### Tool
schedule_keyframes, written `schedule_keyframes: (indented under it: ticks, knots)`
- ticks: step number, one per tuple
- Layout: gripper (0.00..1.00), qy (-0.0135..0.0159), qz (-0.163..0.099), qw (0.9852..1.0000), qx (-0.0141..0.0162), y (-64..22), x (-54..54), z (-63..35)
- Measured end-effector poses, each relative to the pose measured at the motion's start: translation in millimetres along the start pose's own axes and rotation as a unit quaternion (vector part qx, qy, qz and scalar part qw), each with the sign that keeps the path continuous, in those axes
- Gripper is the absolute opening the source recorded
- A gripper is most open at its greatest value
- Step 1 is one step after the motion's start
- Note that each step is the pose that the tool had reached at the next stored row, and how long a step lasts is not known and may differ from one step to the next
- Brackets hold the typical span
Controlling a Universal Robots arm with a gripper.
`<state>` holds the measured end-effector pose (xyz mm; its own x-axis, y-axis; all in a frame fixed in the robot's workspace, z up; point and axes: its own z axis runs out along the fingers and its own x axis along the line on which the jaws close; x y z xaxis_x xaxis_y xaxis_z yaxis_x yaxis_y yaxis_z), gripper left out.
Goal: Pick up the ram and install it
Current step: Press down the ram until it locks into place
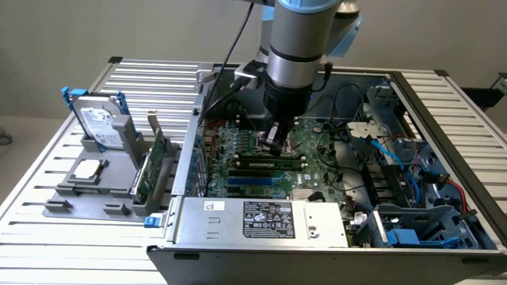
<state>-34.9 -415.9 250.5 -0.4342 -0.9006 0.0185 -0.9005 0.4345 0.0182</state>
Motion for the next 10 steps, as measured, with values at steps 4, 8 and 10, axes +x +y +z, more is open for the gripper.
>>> schedule_keyframes:
  ticks: [4, 8, 10]
  knots:
    - [0.11, -0.0006, 0.034, 0.9994, -0.0005, 0.0, 0.0, 1.9]
    - [0.11, -0.0012, 0.07, 0.9976, -0.0012, 0.0, 0.0, 3.4]
    - [0.11, -0.0014, 0.086, 0.9963, -0.0015, -0.1, -0.1, 3.8]
